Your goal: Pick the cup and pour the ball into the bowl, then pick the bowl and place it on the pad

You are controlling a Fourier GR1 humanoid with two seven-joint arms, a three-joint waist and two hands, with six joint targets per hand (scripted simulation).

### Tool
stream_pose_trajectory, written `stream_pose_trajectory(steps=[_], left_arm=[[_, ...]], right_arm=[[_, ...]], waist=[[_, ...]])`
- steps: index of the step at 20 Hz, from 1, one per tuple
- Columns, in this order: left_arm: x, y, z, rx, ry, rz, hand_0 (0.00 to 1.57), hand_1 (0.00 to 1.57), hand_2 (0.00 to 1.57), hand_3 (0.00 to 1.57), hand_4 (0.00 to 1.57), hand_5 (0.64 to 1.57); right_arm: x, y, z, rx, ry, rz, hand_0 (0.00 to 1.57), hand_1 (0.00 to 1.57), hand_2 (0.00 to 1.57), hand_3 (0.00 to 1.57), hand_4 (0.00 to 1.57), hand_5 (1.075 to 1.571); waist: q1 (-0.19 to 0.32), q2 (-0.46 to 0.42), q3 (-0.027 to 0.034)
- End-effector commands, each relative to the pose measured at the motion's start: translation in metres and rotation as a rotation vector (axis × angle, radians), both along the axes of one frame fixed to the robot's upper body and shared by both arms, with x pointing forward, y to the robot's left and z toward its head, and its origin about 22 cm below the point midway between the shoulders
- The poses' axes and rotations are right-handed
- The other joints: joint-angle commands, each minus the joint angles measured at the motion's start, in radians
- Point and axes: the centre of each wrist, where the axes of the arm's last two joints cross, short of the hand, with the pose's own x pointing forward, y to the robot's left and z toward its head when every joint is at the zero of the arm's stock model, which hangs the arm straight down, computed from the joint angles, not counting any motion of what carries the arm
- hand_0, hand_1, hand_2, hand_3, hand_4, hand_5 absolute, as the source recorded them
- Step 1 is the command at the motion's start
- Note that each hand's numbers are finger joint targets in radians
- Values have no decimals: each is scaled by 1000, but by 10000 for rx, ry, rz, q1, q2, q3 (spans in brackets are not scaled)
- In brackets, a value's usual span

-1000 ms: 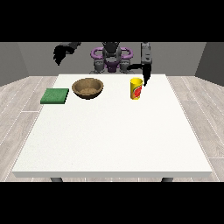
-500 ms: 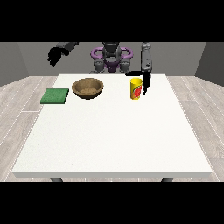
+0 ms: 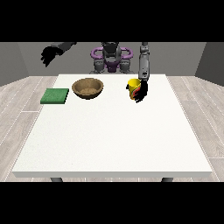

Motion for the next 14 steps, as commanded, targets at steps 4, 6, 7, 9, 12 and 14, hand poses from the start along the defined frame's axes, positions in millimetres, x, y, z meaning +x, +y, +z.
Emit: stream_pose_trajectory(steps=[4, 6, 7, 9, 12, 14], left_arm=[[-4, -2, -20, 1145, -353, 1143, 1283, 1283, 1571, 1571, 1366, 1457], [-6, -6, -22, 1577, 304, 899, 1286, 1286, 1571, 1571, 1391, 1447], [6, 13, -6, 1805, 348, 956, 1283, 1283, 1571, 1571, 1408, 1418], [7, -38, -9, 2405, 589, 545, 1276, 1276, 1571, 1571, 1391, 1436], [27, -32, 18, 3977, 1290, 495, 1289, 1289, 1571, 1571, 1411, 1446], [37, -60, 29, 5117, 640, 768, 1298, 1298, 1571, 1571, 1398, 1488]], right_arm=[[0, -31, 35, 77, -601, 192, 0, 0, 0, 164, 642, 1568], [-4, -43, 24, 115, 342, -185, 0, 0, 0, 149, 631, 1565], [-3, -49, 30, 80, 340, -148, 0, 0, 0, 151, 628, 1566], [0, -57, 11, 110, 1179, -514, 0, 0, 0, 269, 640, 1568], [-2, -63, -10, 246, 1964, -753, 0, 0, 0, 327, 639, 1565], [2, -59, -12, 223, 2035, -701, 0, 0, 0, 276, 639, 1564]], waist=[[-452, 530, -13], [-201, -358, -7], [-178, -427, -7], [225, -1130, 0], [457, -2090, 19], [290, -2084, 25]])
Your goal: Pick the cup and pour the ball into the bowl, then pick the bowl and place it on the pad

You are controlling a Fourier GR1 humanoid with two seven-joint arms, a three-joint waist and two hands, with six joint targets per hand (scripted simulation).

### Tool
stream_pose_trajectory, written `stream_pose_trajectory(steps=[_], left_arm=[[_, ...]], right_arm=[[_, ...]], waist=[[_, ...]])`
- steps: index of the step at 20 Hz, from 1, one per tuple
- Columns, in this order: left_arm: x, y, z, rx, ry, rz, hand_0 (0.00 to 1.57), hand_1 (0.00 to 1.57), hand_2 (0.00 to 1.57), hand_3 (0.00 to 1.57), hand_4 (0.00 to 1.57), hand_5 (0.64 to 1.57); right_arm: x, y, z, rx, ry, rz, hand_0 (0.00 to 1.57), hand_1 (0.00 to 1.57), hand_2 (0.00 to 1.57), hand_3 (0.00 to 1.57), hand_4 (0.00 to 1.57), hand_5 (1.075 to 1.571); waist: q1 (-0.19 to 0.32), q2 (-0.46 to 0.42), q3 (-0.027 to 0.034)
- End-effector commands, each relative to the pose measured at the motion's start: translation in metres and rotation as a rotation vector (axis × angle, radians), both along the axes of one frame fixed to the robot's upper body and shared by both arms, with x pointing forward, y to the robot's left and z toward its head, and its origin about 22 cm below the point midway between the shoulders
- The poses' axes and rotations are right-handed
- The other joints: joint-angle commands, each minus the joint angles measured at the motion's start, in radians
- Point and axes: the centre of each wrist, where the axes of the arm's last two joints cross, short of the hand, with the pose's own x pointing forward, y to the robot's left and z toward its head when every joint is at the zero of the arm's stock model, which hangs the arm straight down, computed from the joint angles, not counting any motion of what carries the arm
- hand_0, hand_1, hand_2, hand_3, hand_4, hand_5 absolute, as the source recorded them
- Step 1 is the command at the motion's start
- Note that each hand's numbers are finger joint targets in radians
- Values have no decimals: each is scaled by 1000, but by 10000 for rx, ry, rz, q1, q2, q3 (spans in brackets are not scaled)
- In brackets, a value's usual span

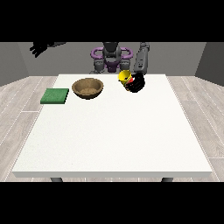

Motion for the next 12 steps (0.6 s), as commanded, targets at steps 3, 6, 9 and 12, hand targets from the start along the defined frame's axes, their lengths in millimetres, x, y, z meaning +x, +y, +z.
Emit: stream_pose_trajectory(steps=[3, 6, 9, 12], left_arm=[[12, -37, 11, 4364, -581, 120, 1349, 1349, 1571, 1571, 1421, 1540], [16, -19, 10, 6780, -34, 277, 1357, 1357, 1571, 1571, 1456, 1535], [23, -64, 14, 8002, 381, 152, 1359, 1359, 1571, 1571, 1466, 1531], [31, -119, 37, 8639, 490, -339, 1359, 1359, 1571, 1571, 1466, 1531]], right_arm=[[4, -11, -12, 146, 536, -57, 0, 0, 0, 243, 646, 1564], [-5, -12, -34, 164, 1264, 136, 0, 0, 0, 151, 668, 1561], [-8, -19, -47, 388, 1484, 158, 0, 0, 0, 97, 677, 1559], [-8, -46, -51, 557, 1697, -593, 0, 0, 0, 0, 688, 1560]], waist=[[-113, -766, 61], [-88, -1168, 58], [-159, -1420, 46], [636, -1450, 13]])
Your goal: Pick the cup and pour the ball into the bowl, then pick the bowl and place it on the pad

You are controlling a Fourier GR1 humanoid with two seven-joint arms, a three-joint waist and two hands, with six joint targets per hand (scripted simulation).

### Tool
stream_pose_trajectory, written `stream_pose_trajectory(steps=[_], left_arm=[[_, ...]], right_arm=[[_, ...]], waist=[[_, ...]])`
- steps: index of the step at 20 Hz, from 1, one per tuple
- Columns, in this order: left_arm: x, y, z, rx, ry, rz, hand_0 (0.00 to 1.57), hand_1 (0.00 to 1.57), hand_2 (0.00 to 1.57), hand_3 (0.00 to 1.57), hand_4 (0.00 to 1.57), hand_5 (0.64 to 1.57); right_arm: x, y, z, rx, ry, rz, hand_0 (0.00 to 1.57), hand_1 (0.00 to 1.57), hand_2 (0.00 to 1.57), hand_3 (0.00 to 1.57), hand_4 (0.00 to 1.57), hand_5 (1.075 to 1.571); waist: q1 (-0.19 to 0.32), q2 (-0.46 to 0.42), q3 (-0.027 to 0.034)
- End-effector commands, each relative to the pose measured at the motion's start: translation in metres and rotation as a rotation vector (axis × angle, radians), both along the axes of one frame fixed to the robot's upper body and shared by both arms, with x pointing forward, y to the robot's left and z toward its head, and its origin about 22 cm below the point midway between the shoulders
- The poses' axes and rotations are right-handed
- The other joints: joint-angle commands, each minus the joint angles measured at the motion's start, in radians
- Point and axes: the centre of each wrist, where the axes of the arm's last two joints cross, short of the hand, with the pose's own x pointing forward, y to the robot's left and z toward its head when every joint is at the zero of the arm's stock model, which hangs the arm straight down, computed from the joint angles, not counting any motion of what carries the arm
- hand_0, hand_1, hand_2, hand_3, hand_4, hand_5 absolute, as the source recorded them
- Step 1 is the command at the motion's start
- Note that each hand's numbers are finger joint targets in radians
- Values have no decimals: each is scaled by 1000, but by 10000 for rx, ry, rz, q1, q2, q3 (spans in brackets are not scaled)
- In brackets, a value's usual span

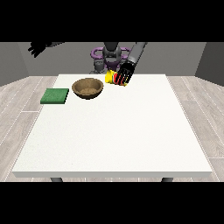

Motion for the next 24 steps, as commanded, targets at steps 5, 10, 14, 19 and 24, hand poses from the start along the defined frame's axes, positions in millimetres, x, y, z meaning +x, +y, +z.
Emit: stream_pose_trajectory(steps=[5, 10, 14, 19, 24], left_arm=[[13, -87, 48, 2657, -168, 192, 1334, 1334, 1571, 1571, 1475, 1535], [19, -104, 65, 5211, -918, 522, 1456, 1456, 1571, 1571, 1260, 1557], [13, -119, 72, 7121, -1016, 310, 1396, 1396, 1571, 1571, 1038, 1571], [-10, -138, 70, 8250, -739, 306, 272, 272, 1258, 1549, 1040, 1571], [-7, -129, 67, 8787, -272, -691, 0, 0, 1140, 1570, 1119, 1571]], right_arm=[[8, -7, -20, 199, -55, 131, 0, 0, 0, 123, 699, 1561], [15, -8, -18, 237, 218, -66, 0, 0, 0, 177, 694, 1556], [19, -2, -27, 213, 497, -44, 0, 0, 0, 265, 691, 1554], [32, 17, -31, 177, 401, 639, 0, 0, 0, 327, 686, 1552], [23, 2, -19, 89, 726, 152, 0, 0, 0, 165, 706, 1550]], waist=[[28, -63, -31], [51, -265, -35], [203, -527, -36], [-501, -380, -45], [-19, -814, -56]])
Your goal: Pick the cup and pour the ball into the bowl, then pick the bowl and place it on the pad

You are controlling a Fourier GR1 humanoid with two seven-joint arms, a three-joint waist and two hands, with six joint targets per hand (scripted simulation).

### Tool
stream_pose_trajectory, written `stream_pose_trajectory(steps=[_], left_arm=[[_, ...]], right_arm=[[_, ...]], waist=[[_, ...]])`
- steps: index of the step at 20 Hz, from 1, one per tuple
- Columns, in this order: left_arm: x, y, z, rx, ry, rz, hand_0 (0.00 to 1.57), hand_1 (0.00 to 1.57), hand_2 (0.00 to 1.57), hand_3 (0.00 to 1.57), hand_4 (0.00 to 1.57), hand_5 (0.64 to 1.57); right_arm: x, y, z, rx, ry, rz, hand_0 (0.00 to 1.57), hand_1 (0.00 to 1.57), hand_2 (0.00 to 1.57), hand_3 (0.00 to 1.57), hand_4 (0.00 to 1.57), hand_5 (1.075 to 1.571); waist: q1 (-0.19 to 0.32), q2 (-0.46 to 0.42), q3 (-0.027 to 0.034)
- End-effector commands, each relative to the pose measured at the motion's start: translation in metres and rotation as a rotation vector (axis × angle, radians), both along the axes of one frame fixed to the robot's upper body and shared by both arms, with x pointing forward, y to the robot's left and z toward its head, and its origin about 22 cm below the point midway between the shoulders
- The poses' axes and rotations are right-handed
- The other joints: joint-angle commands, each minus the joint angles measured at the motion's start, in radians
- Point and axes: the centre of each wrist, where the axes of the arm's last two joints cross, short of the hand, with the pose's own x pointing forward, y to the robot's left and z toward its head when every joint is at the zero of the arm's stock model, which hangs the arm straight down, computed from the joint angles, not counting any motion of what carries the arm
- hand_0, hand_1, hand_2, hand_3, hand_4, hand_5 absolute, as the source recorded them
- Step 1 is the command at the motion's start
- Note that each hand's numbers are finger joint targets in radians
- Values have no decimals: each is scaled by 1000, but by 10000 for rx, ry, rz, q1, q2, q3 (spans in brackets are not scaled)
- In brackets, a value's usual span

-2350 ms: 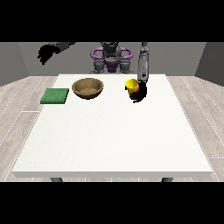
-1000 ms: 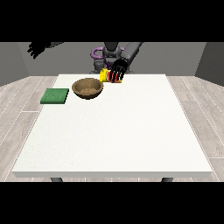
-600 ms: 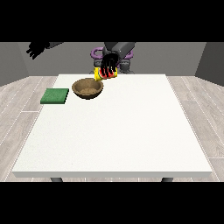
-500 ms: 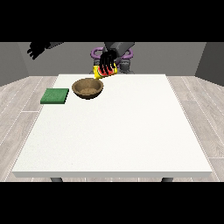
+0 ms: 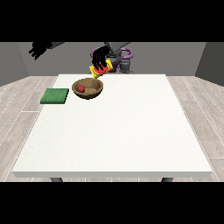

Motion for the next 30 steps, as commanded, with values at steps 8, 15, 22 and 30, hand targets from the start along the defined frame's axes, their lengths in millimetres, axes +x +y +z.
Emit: stream_pose_trajectory(steps=[8, 15, 22, 30], left_arm=[[15, 63, 27, -5646, 166, 745, 1042, 1042, 1571, 1438, 1269, 1567], [34, 121, 100, -13367, -27, 694, 0, 0, 0, 0, 1161, 1561], [35, 208, 129, -18040, 1646, -750, 0, 0, 0, 0, 1054, 1566], [24, 313, 176, -18533, 1964, -2072, 0, 0, 0, 0, 1046, 1555]], right_arm=[[-24, -21, -7, 63, 730, -713, 0, 0, 0, 143, 726, 1546], [-27, -7, -24, 74, 851, -1409, 0, 0, 0, 0, 786, 1556], [-52, 12, -68, 424, 1575, -2284, 0, 0, 0, 0, 747, 1563], [-39, 44, -89, 1005, 704, -2529, 0, 0, 0, 0, 741, 1567]], waist=[[934, -700, -50], [2220, -545, -151], [2968, -132, -52], [3286, 1238, -1]])
